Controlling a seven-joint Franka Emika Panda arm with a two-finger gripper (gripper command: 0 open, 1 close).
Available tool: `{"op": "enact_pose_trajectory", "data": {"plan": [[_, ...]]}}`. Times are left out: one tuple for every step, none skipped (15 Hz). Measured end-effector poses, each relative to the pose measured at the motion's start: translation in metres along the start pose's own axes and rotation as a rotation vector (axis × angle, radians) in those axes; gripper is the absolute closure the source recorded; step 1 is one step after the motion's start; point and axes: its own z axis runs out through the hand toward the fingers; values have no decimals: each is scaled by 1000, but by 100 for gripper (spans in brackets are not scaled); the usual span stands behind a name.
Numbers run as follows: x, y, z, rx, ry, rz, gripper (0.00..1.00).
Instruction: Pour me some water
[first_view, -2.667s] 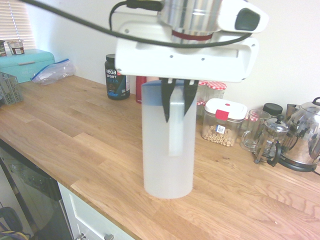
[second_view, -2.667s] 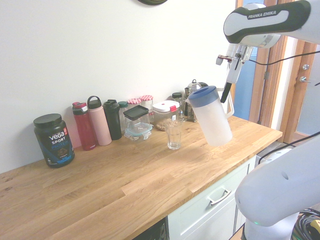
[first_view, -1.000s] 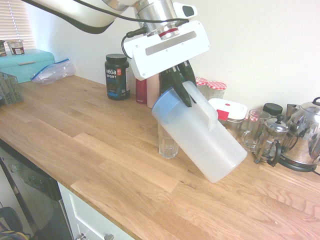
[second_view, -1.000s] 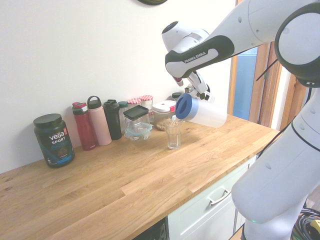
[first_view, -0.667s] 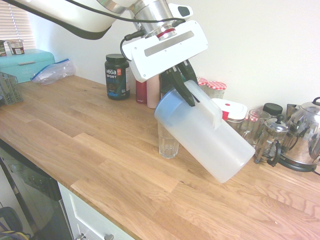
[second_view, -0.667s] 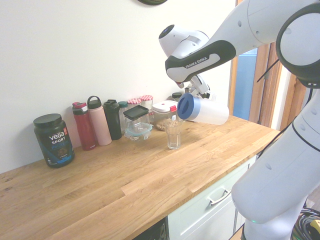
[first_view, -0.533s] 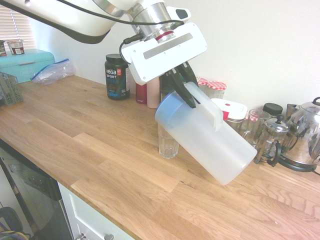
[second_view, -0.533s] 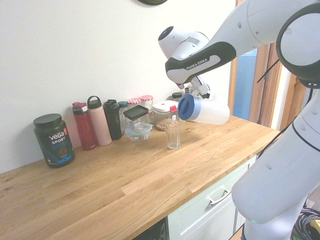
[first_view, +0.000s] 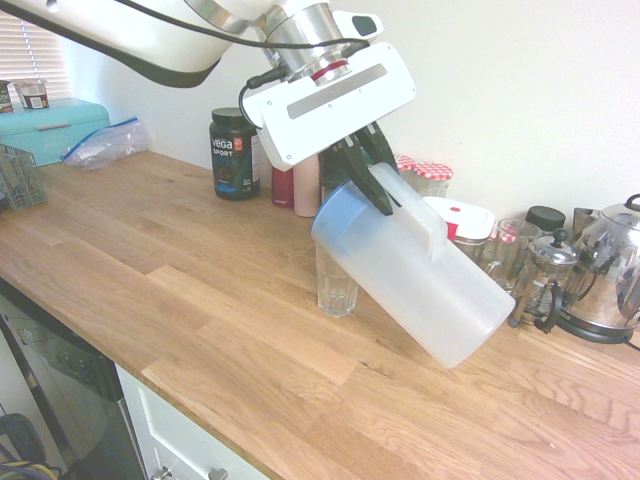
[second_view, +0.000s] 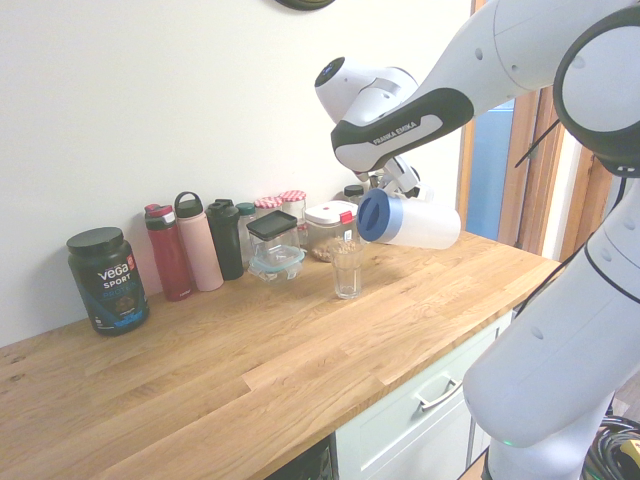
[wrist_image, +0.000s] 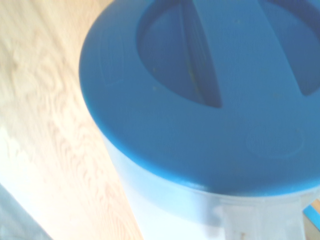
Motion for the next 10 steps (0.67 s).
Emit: {"op": "enact_pose_trajectory", "data": {"plan": [[-9, 10, -4, 43, 27, 37, 100], [-21, 26, -11, 87, 61, 74, 100], [-35, 42, -18, 131, 95, 116, 100], [-49, 56, -23, 177, 126, 163, 100], [-62, 69, -27, 225, 154, 209, 100], [-72, 82, -28, 273, 180, 259, 100], [-81, 93, -29, 321, 200, 307, 100], [-87, 103, -27, 366, 216, 356, 100], [-91, 111, -24, 408, 228, 404, 100], [-94, 114, -20, 446, 230, 456, 100]]}}
